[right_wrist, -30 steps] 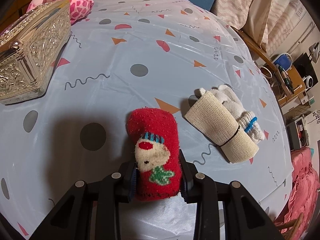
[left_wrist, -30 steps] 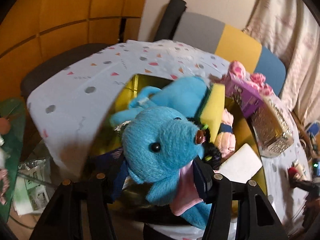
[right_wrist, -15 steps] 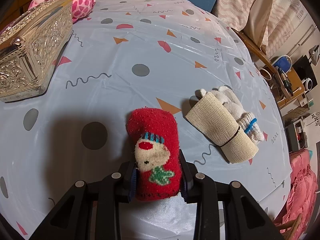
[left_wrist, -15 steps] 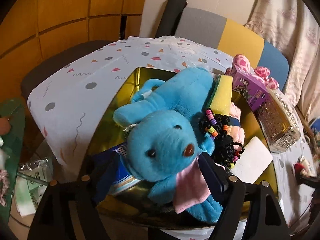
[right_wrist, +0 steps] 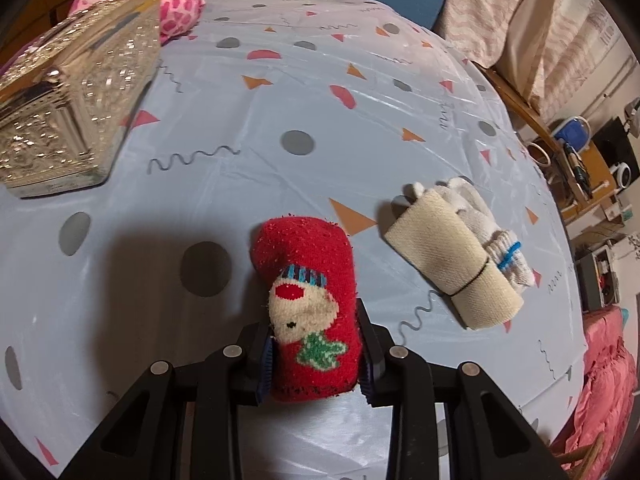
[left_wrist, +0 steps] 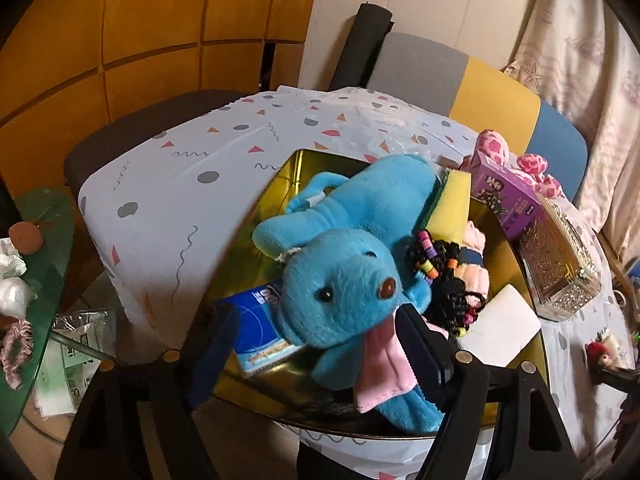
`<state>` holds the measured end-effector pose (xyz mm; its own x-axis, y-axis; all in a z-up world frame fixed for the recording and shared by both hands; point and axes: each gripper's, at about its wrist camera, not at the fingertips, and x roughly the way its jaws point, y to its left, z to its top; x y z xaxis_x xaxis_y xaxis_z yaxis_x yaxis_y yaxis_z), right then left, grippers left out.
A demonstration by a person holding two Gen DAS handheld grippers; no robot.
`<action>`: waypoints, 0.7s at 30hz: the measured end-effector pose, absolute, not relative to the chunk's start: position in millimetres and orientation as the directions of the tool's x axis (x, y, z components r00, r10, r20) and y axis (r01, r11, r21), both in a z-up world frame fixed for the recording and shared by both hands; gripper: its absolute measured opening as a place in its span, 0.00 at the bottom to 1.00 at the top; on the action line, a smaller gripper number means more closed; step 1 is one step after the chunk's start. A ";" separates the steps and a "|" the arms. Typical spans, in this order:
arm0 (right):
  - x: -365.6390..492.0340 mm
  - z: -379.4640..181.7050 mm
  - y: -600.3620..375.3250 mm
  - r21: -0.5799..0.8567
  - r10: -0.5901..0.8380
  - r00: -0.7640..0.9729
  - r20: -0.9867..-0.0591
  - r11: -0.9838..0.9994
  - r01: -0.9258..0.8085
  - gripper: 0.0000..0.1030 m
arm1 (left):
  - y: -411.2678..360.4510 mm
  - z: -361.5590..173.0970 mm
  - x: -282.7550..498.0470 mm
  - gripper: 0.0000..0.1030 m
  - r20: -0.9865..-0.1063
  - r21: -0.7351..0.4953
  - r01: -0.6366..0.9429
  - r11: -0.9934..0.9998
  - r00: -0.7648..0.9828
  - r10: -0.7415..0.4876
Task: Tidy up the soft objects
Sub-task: 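Carry the blue bear over the gold tray with the left tool, then release the bear in the tray with left tool while right tool drops red sock there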
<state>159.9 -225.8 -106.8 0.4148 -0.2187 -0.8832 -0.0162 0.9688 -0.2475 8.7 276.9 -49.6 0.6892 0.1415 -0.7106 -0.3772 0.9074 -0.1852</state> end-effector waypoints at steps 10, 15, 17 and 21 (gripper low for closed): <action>141.5 -102.3 -204.0 -0.106 -0.059 0.390 -0.919 0.989 -0.099 0.30 | 282.3 -69.3 12.1 0.77 -0.752 -0.151 -0.412 0.899 0.637 0.166; 120.9 -80.7 -176.8 -0.032 0.041 0.438 -0.898 0.987 -0.159 0.30 | 284.2 -70.6 11.2 0.77 -0.754 -0.167 -0.416 0.894 0.639 0.156; 113.0 -67.4 -159.8 -0.017 0.084 0.468 -0.880 0.978 -0.208 0.30 | 283.8 -70.2 12.0 0.77 -0.752 -0.163 -0.416 0.895 0.639 0.160; 103.1 -47.4 -124.7 0.011 0.161 0.505 -0.848 0.958 -0.287 0.30 | 284.6 -69.4 11.3 0.77 -0.750 -0.176 -0.415 0.892 0.644 0.151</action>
<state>103.1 -124.7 -47.4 0.5047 0.1609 -0.8482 -0.2874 0.9577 0.0107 11.3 284.6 -69.4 0.6437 0.1514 -0.7502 -0.4154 0.8924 -0.1762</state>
